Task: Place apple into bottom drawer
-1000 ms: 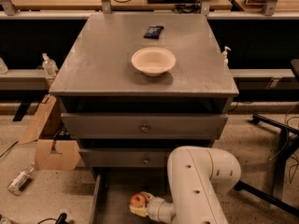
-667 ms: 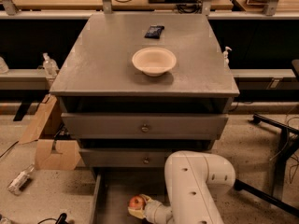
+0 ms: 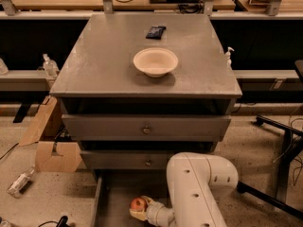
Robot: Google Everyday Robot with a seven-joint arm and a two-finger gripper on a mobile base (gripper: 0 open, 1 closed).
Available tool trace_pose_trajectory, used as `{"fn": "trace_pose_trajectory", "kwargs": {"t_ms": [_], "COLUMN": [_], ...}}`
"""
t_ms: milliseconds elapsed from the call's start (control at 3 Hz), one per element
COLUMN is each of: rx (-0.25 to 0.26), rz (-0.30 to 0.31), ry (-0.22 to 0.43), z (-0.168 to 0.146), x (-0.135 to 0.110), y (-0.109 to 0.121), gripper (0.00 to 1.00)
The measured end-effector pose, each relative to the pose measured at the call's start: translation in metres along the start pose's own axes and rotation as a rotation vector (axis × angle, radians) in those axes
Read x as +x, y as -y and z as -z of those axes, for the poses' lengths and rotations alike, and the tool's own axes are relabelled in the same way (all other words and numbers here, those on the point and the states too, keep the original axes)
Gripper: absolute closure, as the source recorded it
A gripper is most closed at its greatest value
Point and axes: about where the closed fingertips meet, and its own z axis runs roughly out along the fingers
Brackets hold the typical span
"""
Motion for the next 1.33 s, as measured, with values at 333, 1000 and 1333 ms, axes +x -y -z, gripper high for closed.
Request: {"fn": "trace_pose_trajectory", "kwargs": {"t_ms": [333,1000,1333], "rx": [-0.002,-0.004,-0.004], "rz": [0.001,0.002,0.002], "ry": [0.002,0.004,0.004], "z": [-0.0014,-0.0037,-0.0037], "x": [-0.0011,-0.0029,-0.0029], "y": [-0.0008,-0.0019,-0.0019], "gripper": [0.34,0.0,0.0]}}
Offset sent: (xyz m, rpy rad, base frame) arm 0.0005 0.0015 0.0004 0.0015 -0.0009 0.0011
